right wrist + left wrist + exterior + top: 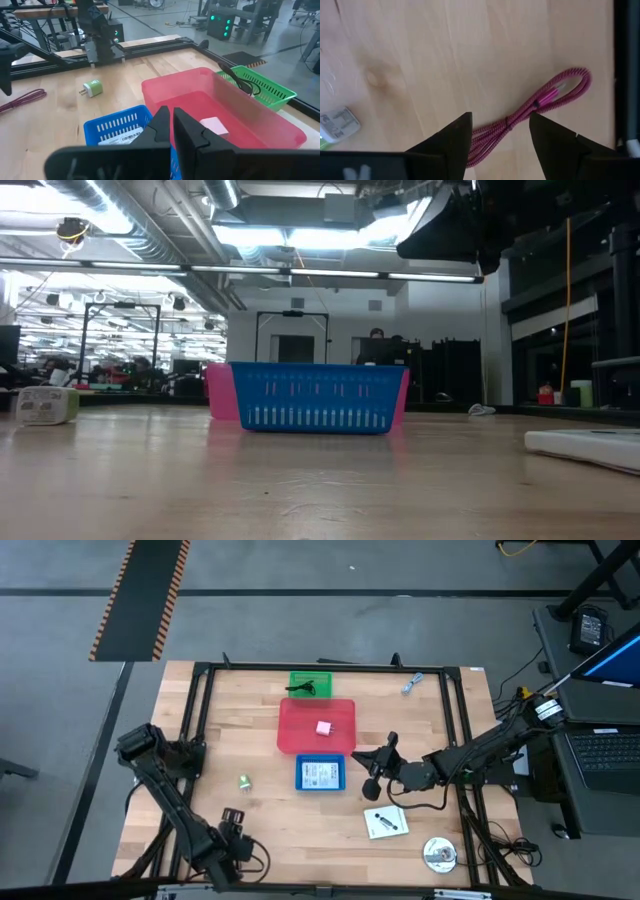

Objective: Pick and place items into bin
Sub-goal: Put the pink charger cable into the green bin

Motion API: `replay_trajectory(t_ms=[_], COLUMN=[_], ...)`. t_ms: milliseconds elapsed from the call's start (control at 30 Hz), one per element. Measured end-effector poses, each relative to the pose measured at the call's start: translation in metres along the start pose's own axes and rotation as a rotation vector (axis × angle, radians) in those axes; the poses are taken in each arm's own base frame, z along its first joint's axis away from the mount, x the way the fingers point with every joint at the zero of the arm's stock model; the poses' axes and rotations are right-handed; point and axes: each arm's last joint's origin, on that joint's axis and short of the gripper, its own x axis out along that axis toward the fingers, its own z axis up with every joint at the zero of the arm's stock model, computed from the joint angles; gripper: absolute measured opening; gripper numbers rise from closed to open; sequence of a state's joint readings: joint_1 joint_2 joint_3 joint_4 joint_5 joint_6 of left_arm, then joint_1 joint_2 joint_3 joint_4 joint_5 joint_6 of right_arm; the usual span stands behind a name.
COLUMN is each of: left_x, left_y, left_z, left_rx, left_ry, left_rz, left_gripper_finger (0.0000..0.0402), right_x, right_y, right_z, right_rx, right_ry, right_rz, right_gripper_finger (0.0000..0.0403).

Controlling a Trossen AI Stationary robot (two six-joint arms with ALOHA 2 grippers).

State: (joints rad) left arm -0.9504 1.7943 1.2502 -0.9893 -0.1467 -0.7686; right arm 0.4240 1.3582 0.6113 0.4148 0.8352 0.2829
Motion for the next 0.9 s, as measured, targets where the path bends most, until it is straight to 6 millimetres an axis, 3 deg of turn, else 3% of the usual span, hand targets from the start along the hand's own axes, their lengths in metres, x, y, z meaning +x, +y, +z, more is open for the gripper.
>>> replay_trajectory(t_ms=[900], left_x=[0.046], left_y=[0.01], left_z=[-0.028], left_rx=[0.147], left_ry=[0.085], left_rz=[-0.046], left_gripper_finger=[0.0169], right_x=[0.0], right_y=[-0.001], right_z=[-0.005], right_rx=[-0.015], right_ry=[0.035], right_rz=[-0.01], right_gripper_finger=[0.0005])
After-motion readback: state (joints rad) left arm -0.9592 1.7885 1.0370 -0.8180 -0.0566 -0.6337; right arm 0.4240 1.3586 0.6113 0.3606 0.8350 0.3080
